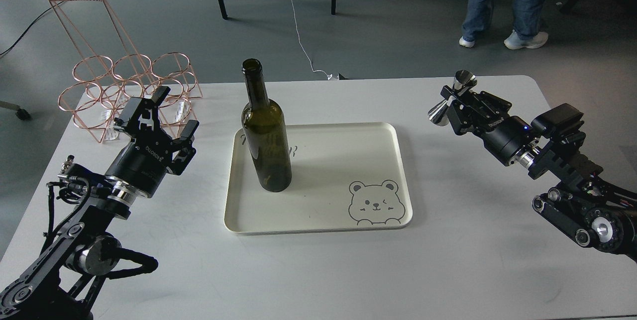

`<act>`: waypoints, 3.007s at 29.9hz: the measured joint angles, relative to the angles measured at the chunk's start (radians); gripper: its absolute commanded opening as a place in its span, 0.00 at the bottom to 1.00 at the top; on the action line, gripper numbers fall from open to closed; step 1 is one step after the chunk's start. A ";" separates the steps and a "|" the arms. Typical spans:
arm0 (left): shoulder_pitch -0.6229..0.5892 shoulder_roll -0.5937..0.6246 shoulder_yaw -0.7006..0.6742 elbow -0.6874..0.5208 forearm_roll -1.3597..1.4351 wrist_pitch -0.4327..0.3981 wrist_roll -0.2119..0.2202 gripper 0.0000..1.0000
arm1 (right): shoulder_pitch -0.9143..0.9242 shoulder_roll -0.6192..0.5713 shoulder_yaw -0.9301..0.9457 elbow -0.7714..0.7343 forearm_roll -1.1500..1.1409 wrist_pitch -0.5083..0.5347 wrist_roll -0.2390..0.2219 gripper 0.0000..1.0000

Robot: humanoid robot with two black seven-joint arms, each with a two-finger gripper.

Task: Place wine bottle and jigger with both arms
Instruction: 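Lift the jigger off the tray and carry it away from the tray, then set the jigger down on the table and open the right gripper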

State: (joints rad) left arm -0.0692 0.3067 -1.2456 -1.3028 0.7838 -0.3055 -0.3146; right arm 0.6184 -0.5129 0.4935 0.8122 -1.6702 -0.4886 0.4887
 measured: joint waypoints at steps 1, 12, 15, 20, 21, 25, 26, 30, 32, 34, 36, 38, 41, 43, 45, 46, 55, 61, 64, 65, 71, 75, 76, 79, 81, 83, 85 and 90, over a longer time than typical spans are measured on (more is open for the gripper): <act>0.000 0.000 0.000 0.000 0.000 0.000 0.000 0.98 | -0.010 -0.019 -0.001 -0.003 0.021 0.000 0.000 0.22; 0.000 0.000 0.006 0.000 0.002 -0.001 0.000 0.98 | -0.105 -0.085 -0.007 -0.080 0.083 0.000 0.000 0.23; 0.000 0.000 0.006 0.000 0.002 -0.001 0.001 0.98 | -0.123 -0.079 -0.014 -0.092 0.116 0.000 0.000 0.23; 0.000 0.000 0.006 -0.004 0.002 -0.001 0.001 0.98 | -0.130 -0.074 -0.050 -0.102 0.137 0.000 0.000 0.24; 0.000 0.000 0.006 -0.005 0.002 0.000 0.001 0.98 | -0.130 -0.072 -0.054 -0.107 0.139 0.000 0.000 0.24; 0.002 -0.001 0.006 -0.007 0.002 0.000 0.001 0.98 | -0.131 -0.052 -0.059 -0.132 0.143 0.000 0.000 0.25; 0.002 -0.001 0.006 -0.007 0.002 0.000 0.001 0.98 | -0.131 -0.046 -0.059 -0.141 0.143 0.000 0.000 0.26; 0.002 0.000 0.007 -0.007 0.002 0.000 0.001 0.98 | -0.128 -0.026 -0.060 -0.159 0.144 0.000 0.000 0.27; 0.002 0.001 0.008 -0.007 0.002 0.000 0.001 0.98 | -0.127 -0.023 -0.061 -0.161 0.144 0.000 0.000 0.30; 0.002 0.001 0.008 -0.007 0.002 -0.001 0.001 0.98 | -0.126 -0.020 -0.061 -0.164 0.144 0.000 0.000 0.36; 0.002 0.002 0.008 -0.007 0.002 -0.001 0.001 0.98 | -0.126 -0.017 -0.061 -0.164 0.144 0.000 0.000 0.37; 0.002 0.002 0.008 -0.007 0.002 0.000 0.001 0.98 | -0.126 -0.015 -0.062 -0.165 0.144 0.000 0.000 0.37; 0.001 0.002 0.008 -0.007 0.002 0.000 0.001 0.98 | -0.126 -0.014 -0.063 -0.164 0.144 0.000 0.000 0.39; 0.001 0.001 0.008 -0.007 0.002 0.000 0.001 0.98 | -0.126 -0.013 -0.065 -0.164 0.144 0.000 0.000 0.51; 0.001 0.001 0.008 -0.007 0.002 0.000 0.001 0.98 | -0.126 -0.013 -0.065 -0.161 0.144 0.000 0.000 0.61; 0.000 0.001 0.008 -0.007 0.002 0.000 0.001 0.98 | -0.126 -0.013 -0.066 -0.158 0.144 0.000 0.000 0.65; 0.000 0.002 0.006 -0.007 0.002 -0.001 0.002 0.98 | -0.123 -0.031 -0.105 -0.116 0.143 0.000 0.000 0.88; 0.000 0.002 0.006 -0.007 0.002 -0.001 0.002 0.98 | -0.142 -0.126 -0.126 -0.045 0.144 0.000 0.000 0.94; 0.000 0.002 0.006 -0.009 0.002 -0.001 0.002 0.98 | -0.156 -0.212 -0.149 0.011 0.144 0.000 0.000 0.95; 0.000 0.003 0.006 -0.009 0.002 -0.001 0.002 0.98 | -0.158 -0.247 -0.155 0.028 0.144 0.000 0.000 0.95; 0.000 0.002 0.006 -0.009 0.002 -0.002 0.002 0.98 | -0.169 -0.420 -0.178 0.145 0.157 0.000 0.000 0.95; 0.000 0.009 0.006 -0.009 0.002 -0.003 0.002 0.98 | -0.176 -0.496 -0.180 0.317 0.236 0.000 0.000 0.97; 0.000 0.013 0.006 -0.009 0.003 -0.003 0.001 0.98 | -0.179 -0.507 -0.181 0.377 0.283 0.000 0.000 0.97; 0.000 0.028 0.004 -0.020 0.003 -0.003 -0.001 0.98 | -0.183 -0.520 -0.185 0.543 0.419 0.000 0.000 0.97; 0.000 0.051 0.003 -0.032 0.003 0.001 -0.003 0.98 | -0.175 -0.516 -0.181 0.646 0.526 0.000 0.000 0.97; 0.000 0.073 0.001 -0.036 0.003 0.006 -0.017 0.98 | -0.153 -0.503 -0.174 0.686 0.628 0.000 0.000 0.97; 0.000 0.099 -0.002 -0.038 0.003 0.009 -0.061 0.98 | -0.112 -0.471 -0.172 0.697 0.740 0.007 0.000 0.97; 0.005 0.205 -0.004 -0.083 0.006 0.008 -0.166 0.98 | -0.012 -0.379 -0.168 0.681 1.051 0.180 0.000 0.99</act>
State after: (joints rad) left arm -0.0641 0.5121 -1.2494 -1.3859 0.7897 -0.2979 -0.4801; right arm 0.6067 -0.8916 0.3257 1.4934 -0.6191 -0.3086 0.4885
